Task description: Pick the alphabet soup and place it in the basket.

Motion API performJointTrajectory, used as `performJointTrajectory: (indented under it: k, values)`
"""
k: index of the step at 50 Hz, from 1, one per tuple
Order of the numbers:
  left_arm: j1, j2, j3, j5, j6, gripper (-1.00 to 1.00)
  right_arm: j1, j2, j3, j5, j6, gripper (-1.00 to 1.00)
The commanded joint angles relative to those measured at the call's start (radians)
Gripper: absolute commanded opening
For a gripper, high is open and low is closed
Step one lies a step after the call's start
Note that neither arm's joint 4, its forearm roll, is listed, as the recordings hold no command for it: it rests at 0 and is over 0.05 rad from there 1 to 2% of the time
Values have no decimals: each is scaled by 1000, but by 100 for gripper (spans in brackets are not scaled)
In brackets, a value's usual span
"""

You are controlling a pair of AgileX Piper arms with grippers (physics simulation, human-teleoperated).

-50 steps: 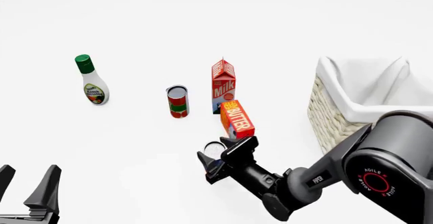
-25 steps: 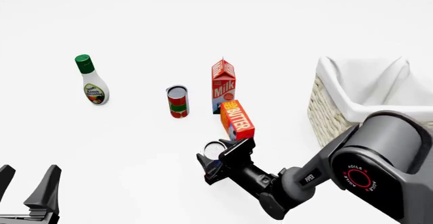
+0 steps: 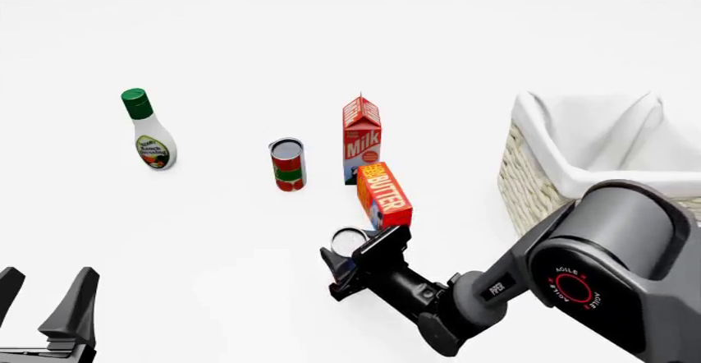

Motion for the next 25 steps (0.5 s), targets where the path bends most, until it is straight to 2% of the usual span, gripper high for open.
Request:
performJointTrajectory:
  k: [1,15,25]
  values:
    - [0,0,0,0,0,100,-1,7,6,-3,15,-100]
    - [0,0,0,0,0,100,9,-56,38,-1,30,-100]
    - [0,0,0,0,0,100,19,-172,116,-21,27,-100]
